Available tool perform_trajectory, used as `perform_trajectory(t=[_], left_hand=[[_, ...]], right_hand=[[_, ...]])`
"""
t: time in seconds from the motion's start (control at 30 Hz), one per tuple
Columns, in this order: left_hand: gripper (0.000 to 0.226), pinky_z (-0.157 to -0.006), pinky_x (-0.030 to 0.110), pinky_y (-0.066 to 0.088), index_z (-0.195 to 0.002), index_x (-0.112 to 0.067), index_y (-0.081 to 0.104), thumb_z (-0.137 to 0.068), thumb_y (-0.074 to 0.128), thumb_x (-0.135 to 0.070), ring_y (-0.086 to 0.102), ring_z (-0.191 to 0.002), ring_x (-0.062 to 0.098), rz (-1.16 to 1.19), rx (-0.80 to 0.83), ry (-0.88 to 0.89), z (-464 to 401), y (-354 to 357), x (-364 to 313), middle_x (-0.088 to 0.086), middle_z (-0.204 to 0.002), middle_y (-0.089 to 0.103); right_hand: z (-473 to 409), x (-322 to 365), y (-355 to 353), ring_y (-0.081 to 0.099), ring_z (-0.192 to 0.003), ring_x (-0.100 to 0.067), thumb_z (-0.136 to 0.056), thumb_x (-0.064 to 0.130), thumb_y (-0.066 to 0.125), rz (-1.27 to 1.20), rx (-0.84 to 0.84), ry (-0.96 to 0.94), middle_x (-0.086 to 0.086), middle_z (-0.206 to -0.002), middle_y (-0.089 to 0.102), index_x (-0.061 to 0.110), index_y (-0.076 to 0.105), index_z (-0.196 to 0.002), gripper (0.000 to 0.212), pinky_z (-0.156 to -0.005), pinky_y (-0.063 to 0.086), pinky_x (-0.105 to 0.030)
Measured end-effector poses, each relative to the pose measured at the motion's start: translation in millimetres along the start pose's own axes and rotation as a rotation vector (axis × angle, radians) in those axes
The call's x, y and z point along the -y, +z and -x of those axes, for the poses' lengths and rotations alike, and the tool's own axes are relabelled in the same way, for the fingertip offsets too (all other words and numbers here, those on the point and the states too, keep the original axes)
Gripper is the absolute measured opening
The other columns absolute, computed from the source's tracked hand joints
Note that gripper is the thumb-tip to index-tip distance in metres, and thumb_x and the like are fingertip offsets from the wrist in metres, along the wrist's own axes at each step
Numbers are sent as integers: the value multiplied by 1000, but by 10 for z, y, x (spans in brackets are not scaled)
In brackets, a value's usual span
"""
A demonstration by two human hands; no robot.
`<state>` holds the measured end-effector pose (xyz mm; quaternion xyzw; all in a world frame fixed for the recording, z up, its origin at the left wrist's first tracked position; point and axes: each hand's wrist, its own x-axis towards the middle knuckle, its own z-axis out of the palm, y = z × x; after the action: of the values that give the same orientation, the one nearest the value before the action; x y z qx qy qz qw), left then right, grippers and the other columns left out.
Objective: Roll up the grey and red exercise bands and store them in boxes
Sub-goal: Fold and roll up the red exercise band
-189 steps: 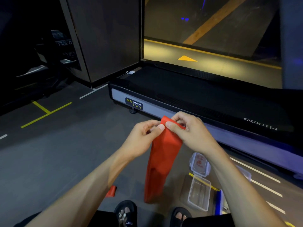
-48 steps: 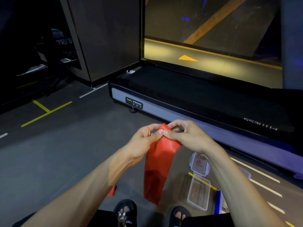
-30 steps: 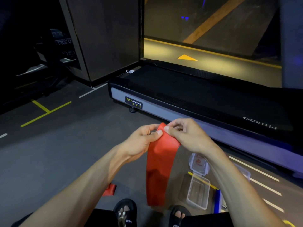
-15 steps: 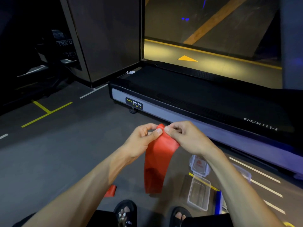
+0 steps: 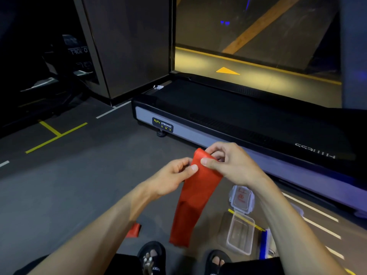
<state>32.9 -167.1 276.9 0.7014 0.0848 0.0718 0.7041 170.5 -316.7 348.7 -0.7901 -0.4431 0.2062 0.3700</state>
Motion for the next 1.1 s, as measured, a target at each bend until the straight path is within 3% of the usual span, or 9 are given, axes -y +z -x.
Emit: perform_trajectory(t=[0.07,0.17,0.33,0.5,0.6,0.67,0.83,1.0,1.1], left_hand=[[41,-94,45,47,-110,12,57,-102,51,-28,54,-96,26,-25,34,-12,17,-52,-2,17,-101,60],[26,-90,40,49,-95,-4,61,-103,52,-26,53,-88,23,-29,61,-20,27,-103,-3,13,-91,57],[21,-80,29,54,-90,-7,61,-105,48,-13,60,-75,10,-19,53,-2,7,-103,-27,5,-82,62],[18,-79,28,54,-92,-5,62,-101,56,-18,58,-73,11,1,47,22,-12,-102,-12,16,-85,54],[17,-75,27,52,-88,-8,64,-100,59,-19,57,-69,8,0,7,22,-18,-86,-19,3,-72,58],[17,-75,32,49,-88,-9,66,-99,62,-21,56,-71,13,-10,-22,30,-26,-87,-20,-1,-70,60],[26,-74,44,38,-91,-3,68,-94,63,-28,50,-77,29,-46,-91,58,-39,-97,-13,18,-81,61],[28,-64,43,30,-80,-6,65,-97,63,-29,40,-67,26,-121,-130,75,-50,-111,19,12,-71,51],[18,-57,29,36,-84,-10,64,-101,61,-16,44,-58,13,-151,-156,118,-73,-98,53,-3,-63,54]], right_hand=[[4,13,-7,74,-77,-21,-84,43,74,-4,-1,-5,3,-82,78,24,69,-97,24,-82,58,-51],[-10,-10,-15,74,-80,-17,-80,48,70,-22,-1,-3,4,-86,78,25,71,-97,29,-84,58,-51],[-46,-45,-19,73,-81,-11,-94,38,70,19,-12,4,5,-89,78,26,72,-100,13,-86,58,-47],[-51,-46,-23,71,-82,-12,-98,37,65,61,-6,10,6,-87,77,27,73,-98,13,-86,56,-44],[-51,-46,-29,70,-88,-9,-98,39,63,78,-7,7,8,-92,76,30,75,-97,16,-88,55,-41],[-54,-46,-27,70,-87,-11,-99,39,61,67,-3,17,7,-90,76,28,76,-95,19,-88,55,-43],[-51,-62,12,71,-86,-25,-100,41,59,16,15,23,-3,-88,77,25,77,-92,25,-86,56,-51],[-83,-79,104,54,-52,-6,-99,30,64,-59,-8,6,13,-56,63,20,72,-97,13,-63,45,-34],[-88,-81,130,52,-53,-3,-100,28,62,-42,2,14,11,-57,62,19,70,-95,13,-62,44,-32]])
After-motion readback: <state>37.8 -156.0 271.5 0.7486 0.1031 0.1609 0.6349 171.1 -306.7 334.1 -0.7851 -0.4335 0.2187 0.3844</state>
